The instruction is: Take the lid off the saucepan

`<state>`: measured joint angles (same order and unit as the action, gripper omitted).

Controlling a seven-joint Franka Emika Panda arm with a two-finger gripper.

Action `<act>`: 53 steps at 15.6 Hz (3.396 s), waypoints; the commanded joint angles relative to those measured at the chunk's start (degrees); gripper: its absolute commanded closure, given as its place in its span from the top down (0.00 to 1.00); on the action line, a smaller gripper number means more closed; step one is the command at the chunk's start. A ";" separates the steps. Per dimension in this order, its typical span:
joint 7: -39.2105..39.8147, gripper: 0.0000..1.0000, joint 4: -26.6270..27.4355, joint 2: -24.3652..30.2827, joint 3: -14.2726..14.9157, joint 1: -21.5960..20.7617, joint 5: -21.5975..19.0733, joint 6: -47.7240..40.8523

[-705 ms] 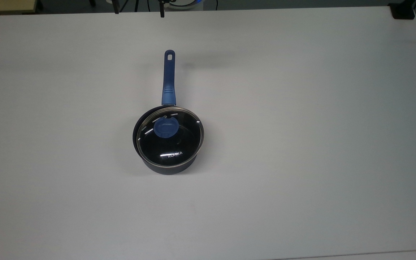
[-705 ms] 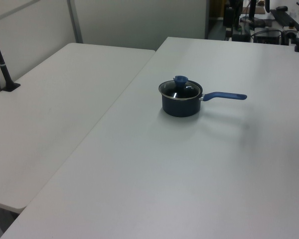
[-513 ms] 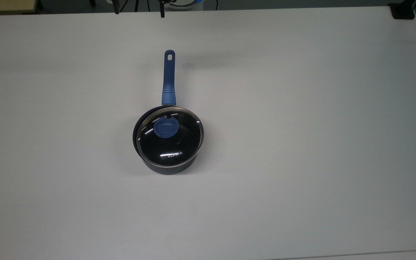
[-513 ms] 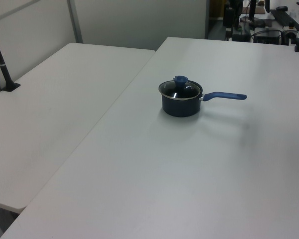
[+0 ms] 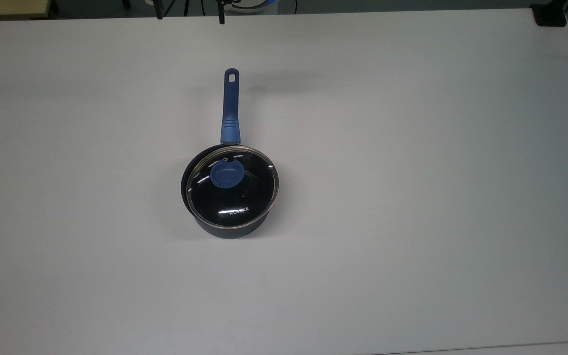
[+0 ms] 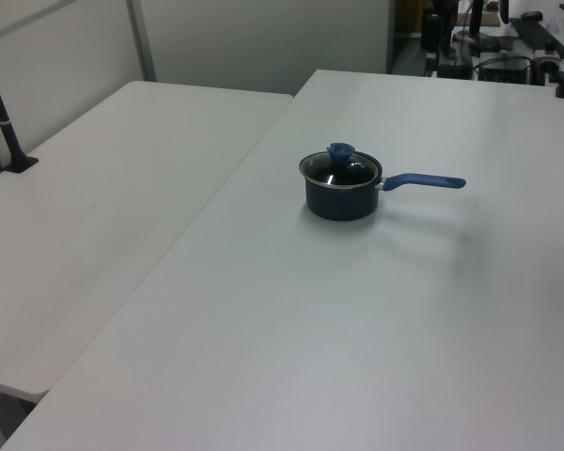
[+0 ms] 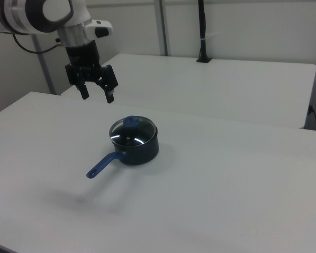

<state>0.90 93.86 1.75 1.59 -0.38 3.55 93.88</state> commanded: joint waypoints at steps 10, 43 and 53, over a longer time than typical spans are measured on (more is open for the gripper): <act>1.13 1.00 1.15 -0.34 2.98 -0.50 0.15 6.39; -24.36 0.62 -1.22 -23.99 2.01 -4.28 -4.51 36.91; -18.49 0.46 -1.14 -18.29 2.01 -2.61 -4.51 26.29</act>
<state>-21.51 91.97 -21.04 3.39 -3.87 -1.58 126.37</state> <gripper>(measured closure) 0.339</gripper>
